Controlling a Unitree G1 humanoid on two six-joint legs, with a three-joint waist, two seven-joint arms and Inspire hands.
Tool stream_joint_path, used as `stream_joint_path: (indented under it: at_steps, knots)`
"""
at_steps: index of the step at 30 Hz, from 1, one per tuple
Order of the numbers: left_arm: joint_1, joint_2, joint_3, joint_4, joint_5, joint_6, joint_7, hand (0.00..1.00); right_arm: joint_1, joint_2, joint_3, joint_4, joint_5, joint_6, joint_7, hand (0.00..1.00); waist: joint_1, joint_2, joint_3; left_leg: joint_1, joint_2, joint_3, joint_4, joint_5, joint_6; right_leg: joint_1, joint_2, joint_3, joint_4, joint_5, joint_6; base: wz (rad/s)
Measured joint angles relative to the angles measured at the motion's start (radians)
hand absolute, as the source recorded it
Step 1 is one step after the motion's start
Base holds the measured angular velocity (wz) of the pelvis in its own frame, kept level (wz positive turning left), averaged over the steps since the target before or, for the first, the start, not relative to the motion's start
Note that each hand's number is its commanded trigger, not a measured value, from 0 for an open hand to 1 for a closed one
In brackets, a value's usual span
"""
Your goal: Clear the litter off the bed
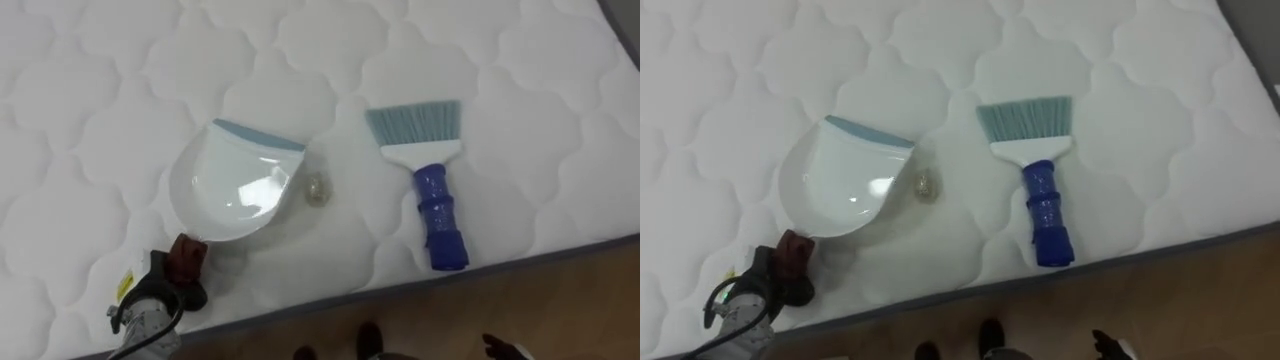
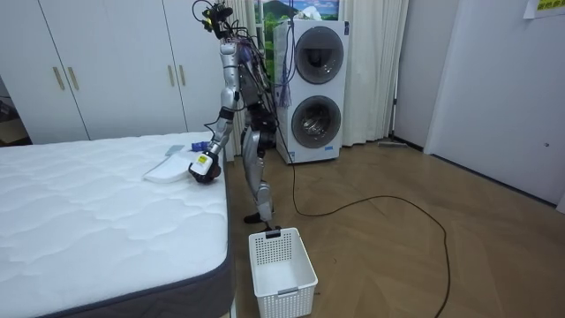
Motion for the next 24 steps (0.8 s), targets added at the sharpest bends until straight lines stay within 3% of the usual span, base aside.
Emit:
stream_joint_path:
  at_steps: [19, 24]
  knots:
    - [0.007, 0.004, 0.006, 0.010, 0.000, -0.026, 0.061, 1.00, 0.002, 0.005, -0.003, 0.008, 0.034, -0.012, -0.017, 0.00, 0.000, -0.013, -0.0016, -0.003, 0.001, 0.019, 0.007, 0.000, 0.000, -0.015, 0.000, 0.016, 0.017, -0.001, -0.001, -0.01]
    - [0.007, 0.025, 0.027, 0.009, 0.047, -0.047, 0.124, 1.00, 0.008, 0.003, -0.005, 0.010, 0.033, -0.027, -0.023, 0.00, 0.002, -0.012, -0.0019, -0.019, 0.004, 0.019, 0.036, 0.000, 0.000, -0.015, 0.000, 0.012, 0.019, 0.001, -0.002, 0.02]
